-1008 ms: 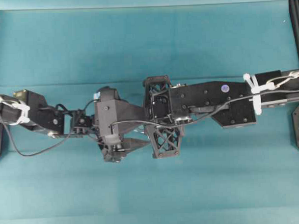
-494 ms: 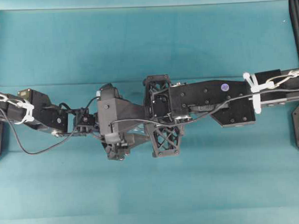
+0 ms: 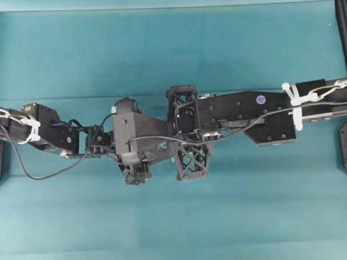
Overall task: Hand over the silver zip bag and make it stand upright.
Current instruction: 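Close the left gripper on the bag's left edge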
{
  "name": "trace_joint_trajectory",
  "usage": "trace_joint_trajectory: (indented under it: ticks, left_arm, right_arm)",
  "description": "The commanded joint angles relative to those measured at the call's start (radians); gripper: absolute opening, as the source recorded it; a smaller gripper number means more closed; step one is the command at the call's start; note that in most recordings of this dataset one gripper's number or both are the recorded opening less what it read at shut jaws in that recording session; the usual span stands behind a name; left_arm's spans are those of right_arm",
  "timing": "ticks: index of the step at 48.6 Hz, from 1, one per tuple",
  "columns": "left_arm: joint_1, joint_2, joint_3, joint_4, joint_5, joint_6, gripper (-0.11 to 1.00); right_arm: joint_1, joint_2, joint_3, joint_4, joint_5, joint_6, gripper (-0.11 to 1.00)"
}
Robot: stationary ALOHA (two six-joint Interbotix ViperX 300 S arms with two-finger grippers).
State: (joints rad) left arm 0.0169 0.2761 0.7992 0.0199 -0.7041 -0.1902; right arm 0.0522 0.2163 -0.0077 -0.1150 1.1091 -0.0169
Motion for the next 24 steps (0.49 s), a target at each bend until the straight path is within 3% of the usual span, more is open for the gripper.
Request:
trace_joint_trajectory:
  ticks: [1,17,21,24]
  left_arm:
    - [-0.003,-0.003,-0.006,0.002,0.002,-0.003,0.33]
    - [-0.008,-0.003,-0.003,0.002,0.002,-0.002,0.33]
    - [-0.012,-0.003,-0.003,0.002,0.002,-0.002,0.33]
    - [-0.017,-0.003,-0.003,0.002,0.002,-0.002,0.33]
  right_arm:
    - [0.005,-0.009,-0.005,-0.002,-0.017,0.003,0.03]
    - [0.006,-0.011,-0.005,0.006,-0.026,0.003,0.04]
    - [0.006,-0.012,-0.005,0.029,-0.018,0.011,0.13]
    - [0.005,-0.012,-0.005,0.048,-0.012,0.014,0.28]
